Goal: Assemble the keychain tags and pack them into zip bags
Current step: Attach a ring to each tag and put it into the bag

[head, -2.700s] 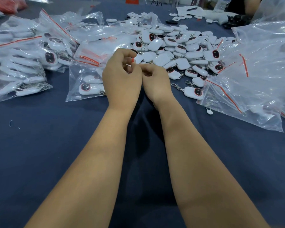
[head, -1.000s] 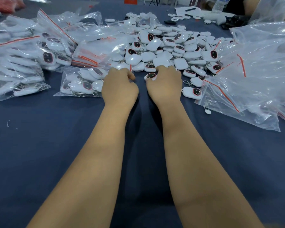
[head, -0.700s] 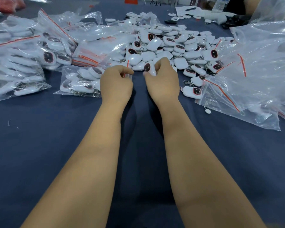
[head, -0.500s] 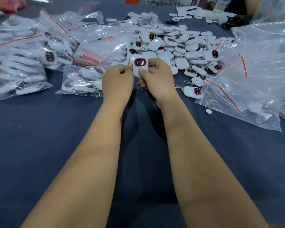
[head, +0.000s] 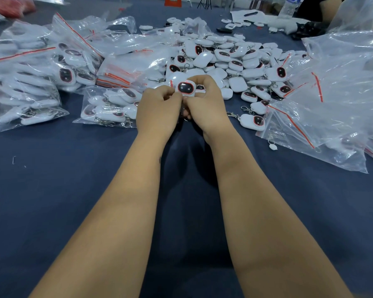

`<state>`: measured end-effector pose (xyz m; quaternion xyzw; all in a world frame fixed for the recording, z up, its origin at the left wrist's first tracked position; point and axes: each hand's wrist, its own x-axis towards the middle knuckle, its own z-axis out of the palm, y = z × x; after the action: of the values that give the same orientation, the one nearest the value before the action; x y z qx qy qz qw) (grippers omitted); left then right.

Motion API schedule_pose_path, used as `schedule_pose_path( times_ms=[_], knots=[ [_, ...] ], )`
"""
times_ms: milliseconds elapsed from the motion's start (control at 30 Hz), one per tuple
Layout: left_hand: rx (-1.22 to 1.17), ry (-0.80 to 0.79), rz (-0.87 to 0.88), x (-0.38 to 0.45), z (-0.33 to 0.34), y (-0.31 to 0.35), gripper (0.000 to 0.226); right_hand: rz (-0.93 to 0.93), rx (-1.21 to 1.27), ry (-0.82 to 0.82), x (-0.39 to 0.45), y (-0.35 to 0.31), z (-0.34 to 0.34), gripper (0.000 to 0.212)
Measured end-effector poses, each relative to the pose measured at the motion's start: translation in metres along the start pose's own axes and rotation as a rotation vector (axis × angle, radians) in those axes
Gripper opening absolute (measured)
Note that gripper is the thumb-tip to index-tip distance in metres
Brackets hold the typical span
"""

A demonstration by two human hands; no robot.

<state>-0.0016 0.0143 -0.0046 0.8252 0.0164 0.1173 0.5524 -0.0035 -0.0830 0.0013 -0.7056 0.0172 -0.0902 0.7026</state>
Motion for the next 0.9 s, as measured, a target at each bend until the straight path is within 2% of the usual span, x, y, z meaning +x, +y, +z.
schedule_pose_path(
  times_ms=[33,133,233,433,600,900],
  knots=[
    [-0.022,-0.006,-0.002,-0.0003,-0.0001,0.0011,0.017,-0.002,0.002,-0.002,-0.0002,-0.0002,-0.0002,0.027],
    [-0.074,-0.004,0.005,-0.0017,-0.0011,0.0029,0.028,-0.005,0.004,-0.017,-0.0012,-0.0011,-0.0006,0.026],
    [-0.089,0.024,0.026,-0.0014,-0.0007,0.0015,0.021,0.004,-0.005,-0.035,-0.0017,-0.0025,-0.0006,0.025],
    [-0.122,0.049,0.014,-0.0017,0.0012,-0.0004,0.02,0.074,-0.007,-0.026,0.0016,-0.0051,-0.0005,0.022],
    [-0.137,0.038,-0.011,-0.0018,0.0009,-0.0009,0.017,0.012,-0.091,-0.048,0.0,-0.0036,-0.0017,0.015],
    [-0.174,0.032,-0.022,-0.0021,0.0,0.0007,0.021,0.011,-0.097,-0.075,0.0002,-0.0042,-0.0022,0.018]
  ],
)
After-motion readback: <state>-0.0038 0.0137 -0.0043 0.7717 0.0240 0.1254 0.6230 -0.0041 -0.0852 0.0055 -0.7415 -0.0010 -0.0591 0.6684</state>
